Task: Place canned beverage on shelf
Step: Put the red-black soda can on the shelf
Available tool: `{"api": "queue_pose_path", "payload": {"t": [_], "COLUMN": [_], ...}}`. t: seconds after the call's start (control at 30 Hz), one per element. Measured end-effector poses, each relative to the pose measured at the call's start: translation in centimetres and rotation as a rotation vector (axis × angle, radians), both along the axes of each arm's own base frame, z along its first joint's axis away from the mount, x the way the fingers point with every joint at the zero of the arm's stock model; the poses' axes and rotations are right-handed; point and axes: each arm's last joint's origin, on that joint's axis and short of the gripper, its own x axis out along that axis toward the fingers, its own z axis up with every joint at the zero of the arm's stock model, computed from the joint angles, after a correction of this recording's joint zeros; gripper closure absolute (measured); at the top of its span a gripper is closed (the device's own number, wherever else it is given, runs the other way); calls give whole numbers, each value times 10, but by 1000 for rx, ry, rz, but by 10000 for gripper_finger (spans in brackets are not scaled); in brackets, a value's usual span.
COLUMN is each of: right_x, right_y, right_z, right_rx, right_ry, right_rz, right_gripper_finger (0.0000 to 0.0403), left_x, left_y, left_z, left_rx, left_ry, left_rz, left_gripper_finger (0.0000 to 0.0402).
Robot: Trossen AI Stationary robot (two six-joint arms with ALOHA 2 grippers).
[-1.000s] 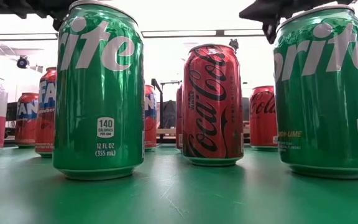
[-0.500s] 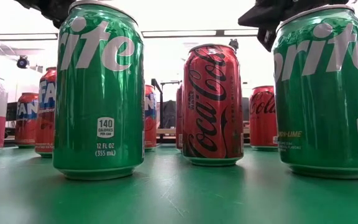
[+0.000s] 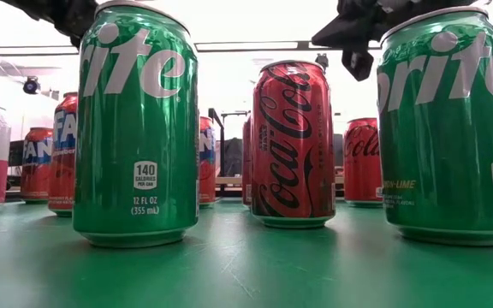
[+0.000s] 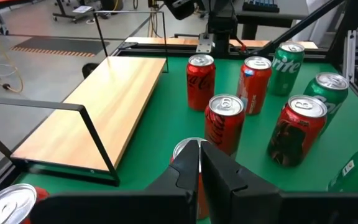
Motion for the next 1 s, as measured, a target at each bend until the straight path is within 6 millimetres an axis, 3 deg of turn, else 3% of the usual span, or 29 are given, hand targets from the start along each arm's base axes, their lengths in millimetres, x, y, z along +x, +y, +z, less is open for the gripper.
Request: {"api": "queue_pose_path", "payload": {"t": [0.13,0.33,0.7,1.0], "right_x": [7,19,50,67], "right_y": [0,6,20,20], "right_z": [1,6,37,51], "right_rx": [15,28,-150,-72], "right_ry": [-45,44,488,677], "right_rz": [18,31,-63,-141], "right_gripper_finger": [394,394,394,394], "left_x": [3,8,9,7], "left_y": [0,-1,-1,-1], "left_z": [1,5,8,11], "left_rx": [20,41,6,86], "left_ry": [-10,-56,-95,-101], "left_rz": [-6,-14,-6,-29], "left_gripper_finger": [402,402,402,402]}}
